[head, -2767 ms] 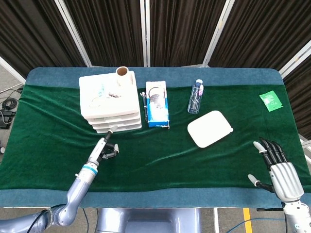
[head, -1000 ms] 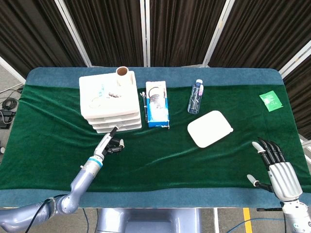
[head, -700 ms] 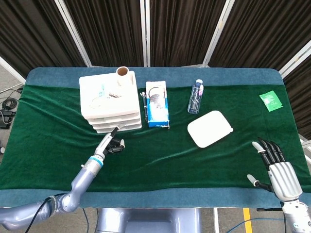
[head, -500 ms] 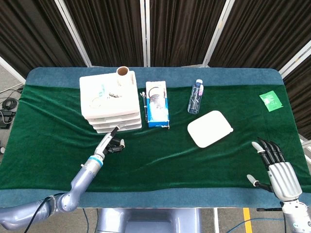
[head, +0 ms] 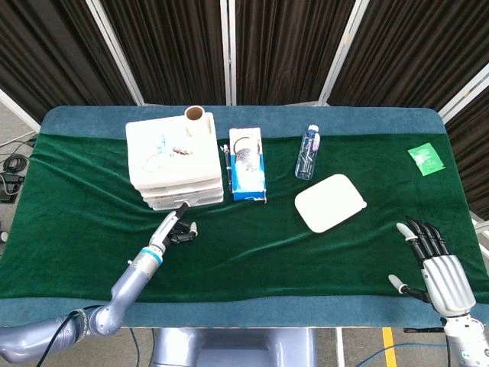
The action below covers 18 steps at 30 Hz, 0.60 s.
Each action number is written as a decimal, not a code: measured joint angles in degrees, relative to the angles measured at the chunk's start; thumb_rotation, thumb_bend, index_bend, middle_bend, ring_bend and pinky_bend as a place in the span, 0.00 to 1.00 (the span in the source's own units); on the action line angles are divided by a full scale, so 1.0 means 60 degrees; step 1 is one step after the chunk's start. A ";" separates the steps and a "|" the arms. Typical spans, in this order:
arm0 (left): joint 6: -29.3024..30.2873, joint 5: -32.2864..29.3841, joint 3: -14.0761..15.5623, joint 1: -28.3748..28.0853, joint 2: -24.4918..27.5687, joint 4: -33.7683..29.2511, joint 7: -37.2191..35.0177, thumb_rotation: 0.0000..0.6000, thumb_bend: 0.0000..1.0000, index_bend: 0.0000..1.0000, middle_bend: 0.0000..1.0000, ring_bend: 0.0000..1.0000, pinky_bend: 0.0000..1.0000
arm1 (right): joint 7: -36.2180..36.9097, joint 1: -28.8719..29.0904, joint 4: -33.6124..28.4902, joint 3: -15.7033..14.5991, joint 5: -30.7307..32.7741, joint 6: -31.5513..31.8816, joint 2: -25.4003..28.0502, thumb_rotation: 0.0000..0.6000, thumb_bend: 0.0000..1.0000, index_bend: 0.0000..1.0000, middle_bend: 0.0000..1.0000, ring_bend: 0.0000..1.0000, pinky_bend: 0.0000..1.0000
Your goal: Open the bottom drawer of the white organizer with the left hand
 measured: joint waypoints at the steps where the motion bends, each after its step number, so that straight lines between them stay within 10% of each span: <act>1: 0.0006 0.0026 0.0019 0.0006 0.0010 -0.0025 0.0009 1.00 0.73 0.09 0.87 0.74 0.70 | 0.0000 0.0000 0.0001 -0.0001 -0.0001 -0.0002 0.0000 1.00 0.09 0.01 0.00 0.00 0.00; 18: 0.0109 0.0520 0.0276 0.0227 0.0092 -0.0362 -0.0171 1.00 0.73 0.09 0.87 0.74 0.70 | -0.0016 -0.0007 -0.0020 0.0016 0.0038 0.0000 0.0012 1.00 0.09 0.01 0.00 0.00 0.00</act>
